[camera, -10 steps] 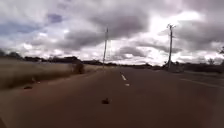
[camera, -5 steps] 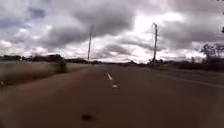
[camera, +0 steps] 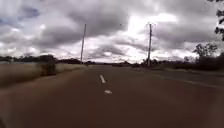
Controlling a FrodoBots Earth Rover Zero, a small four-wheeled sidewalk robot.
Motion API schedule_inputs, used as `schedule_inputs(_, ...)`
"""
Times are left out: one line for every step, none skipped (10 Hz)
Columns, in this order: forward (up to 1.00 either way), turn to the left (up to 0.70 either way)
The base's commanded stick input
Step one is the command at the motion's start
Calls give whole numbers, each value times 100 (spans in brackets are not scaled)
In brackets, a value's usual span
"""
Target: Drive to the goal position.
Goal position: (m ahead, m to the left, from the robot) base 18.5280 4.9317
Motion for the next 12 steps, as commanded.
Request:
schedule_inputs(100, 4)
schedule_inputs(100, 4)
schedule_inputs(100, 4)
schedule_inputs(100, 4)
schedule_inputs(100, 4)
schedule_inputs(100, 4)
schedule_inputs(100, 6)
schedule_inputs(100, 10)
schedule_inputs(100, 15)
schedule_inputs(100, 19)
schedule_inputs(100, 24)
schedule_inputs(100, 28)
